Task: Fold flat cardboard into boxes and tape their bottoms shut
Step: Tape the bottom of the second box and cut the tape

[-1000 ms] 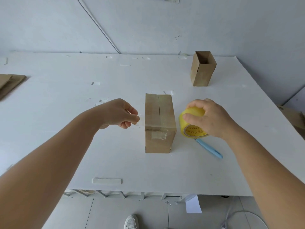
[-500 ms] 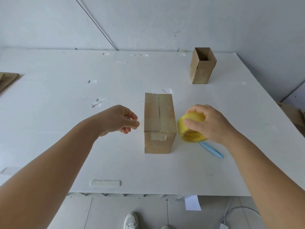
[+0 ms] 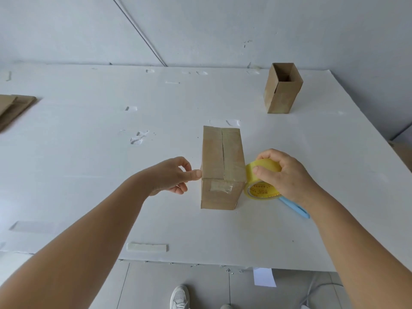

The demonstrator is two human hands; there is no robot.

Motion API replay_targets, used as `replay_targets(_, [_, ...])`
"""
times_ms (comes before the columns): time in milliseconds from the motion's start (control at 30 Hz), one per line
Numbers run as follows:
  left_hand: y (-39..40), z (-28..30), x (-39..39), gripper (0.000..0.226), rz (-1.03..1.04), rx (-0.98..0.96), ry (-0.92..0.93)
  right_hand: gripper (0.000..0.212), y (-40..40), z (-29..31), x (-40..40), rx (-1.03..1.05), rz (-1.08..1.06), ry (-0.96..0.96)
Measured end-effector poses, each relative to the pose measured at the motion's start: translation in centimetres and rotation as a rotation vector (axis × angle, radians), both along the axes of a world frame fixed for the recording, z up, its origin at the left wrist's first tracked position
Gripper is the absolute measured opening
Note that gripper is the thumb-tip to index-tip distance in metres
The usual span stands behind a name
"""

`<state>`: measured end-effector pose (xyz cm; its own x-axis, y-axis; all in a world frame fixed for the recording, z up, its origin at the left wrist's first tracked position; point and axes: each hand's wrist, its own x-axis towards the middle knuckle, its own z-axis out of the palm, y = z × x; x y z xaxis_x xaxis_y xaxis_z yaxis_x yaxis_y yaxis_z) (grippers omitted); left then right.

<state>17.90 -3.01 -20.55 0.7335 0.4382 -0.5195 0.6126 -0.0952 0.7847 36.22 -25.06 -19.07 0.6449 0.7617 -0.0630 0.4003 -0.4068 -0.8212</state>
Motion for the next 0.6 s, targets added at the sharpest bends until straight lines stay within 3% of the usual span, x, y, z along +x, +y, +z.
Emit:
replay_targets(167, [-2.7, -0.1, -0.1, 0.003, 0.22, 0.216, -0.251, 0.013, 0.4, 0.1, -0.1, -0.005, -0.012, 0.001])
replay_targets(233, [-4.6, 0.3, -0.7, 0.026, 0.286, 0.25, -0.363, 0.013, 0.4, -0.1, -0.2, -0.004, -0.015, -0.007])
replay_targets(333, [-8.5, -0.2, -1.9, 0.047, 0.054, 0.212, -0.471, 0.014, 0.4, -0.2, -0.4, -0.002, -0.024, -0.006])
replay_targets(467, [-11.1, -2.7, -2.6, 0.077, -0.042, 0.12, -0.294, 0.014, 0.5, -0.2, -0.4, 0.0, -0.022, -0.008])
replay_targets(600, [-11.2, -2.7, -2.2, 0.088, 0.005, 0.24, -0.297, 0.015, 0.5, -0.2, -0.6, -0.004, -0.012, 0.0])
